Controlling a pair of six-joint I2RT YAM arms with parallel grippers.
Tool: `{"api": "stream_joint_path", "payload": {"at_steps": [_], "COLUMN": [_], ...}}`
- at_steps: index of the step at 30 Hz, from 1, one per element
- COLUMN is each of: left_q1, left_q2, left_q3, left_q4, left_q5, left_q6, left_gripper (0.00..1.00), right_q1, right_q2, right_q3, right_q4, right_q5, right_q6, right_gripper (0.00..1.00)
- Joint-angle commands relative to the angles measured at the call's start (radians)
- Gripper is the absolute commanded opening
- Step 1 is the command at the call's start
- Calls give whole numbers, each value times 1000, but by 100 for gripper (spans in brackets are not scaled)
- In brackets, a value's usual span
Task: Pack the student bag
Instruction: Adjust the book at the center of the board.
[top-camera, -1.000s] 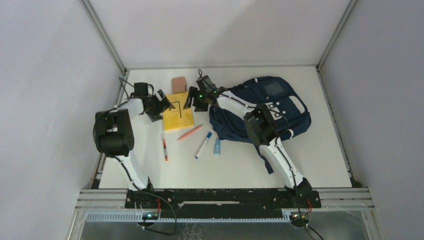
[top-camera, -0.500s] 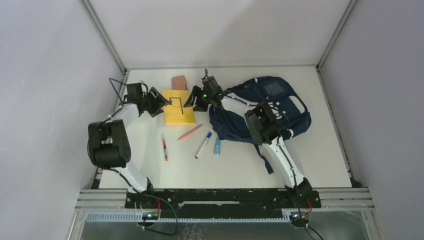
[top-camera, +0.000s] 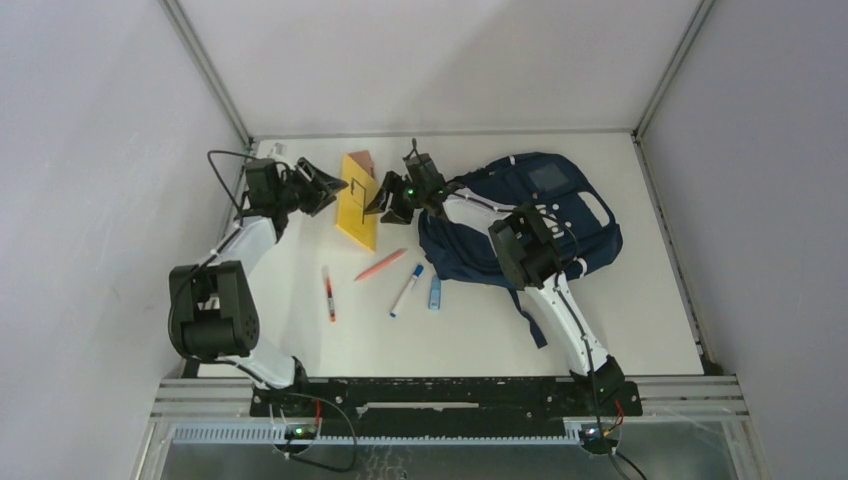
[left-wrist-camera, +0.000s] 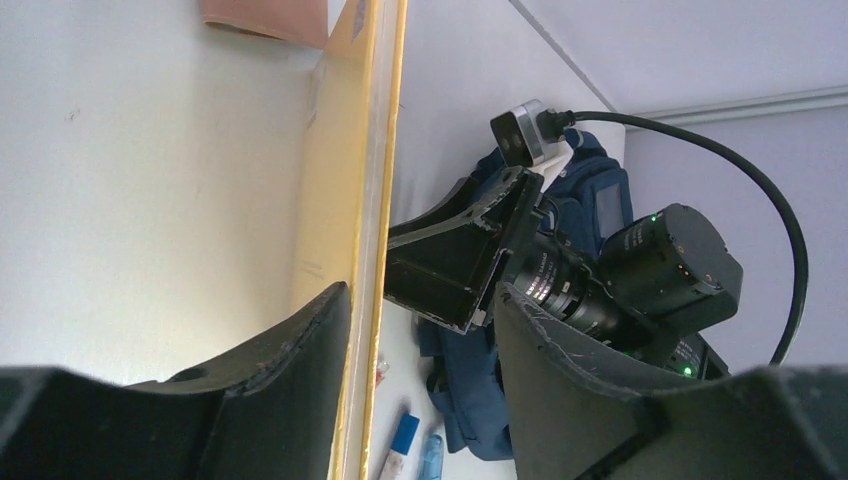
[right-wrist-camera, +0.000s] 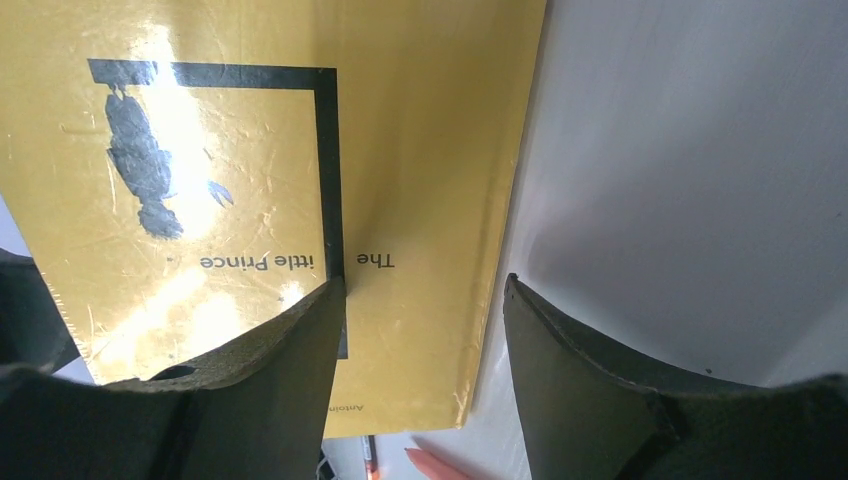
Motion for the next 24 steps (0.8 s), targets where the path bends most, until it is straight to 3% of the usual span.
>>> {"api": "stream_joint_path", "payload": {"at_steps": [1, 8, 16, 24], "left_q1": [-66, -107, -145, -167], "left_q2": [24, 39, 69, 92], "left_q3": [-23, -1, 60, 94], "left_q4": [9, -44, -214, -248], "left_q5": [116, 120, -8, -33], "left_q6": [-13, 31, 148, 185], "left_gripper": [57, 45, 44, 57], "right_q1": [51, 47, 47, 48], "right_q2": [-35, -38, -53, -73], "right_q3": [-21, -31, -28, -51], "right_q4": [15, 30, 5, 86], "right_q5": [-59, -68, -46, -79], "right_q6": [9, 17, -19, 6], "right_gripper": [68, 68, 68, 69]}}
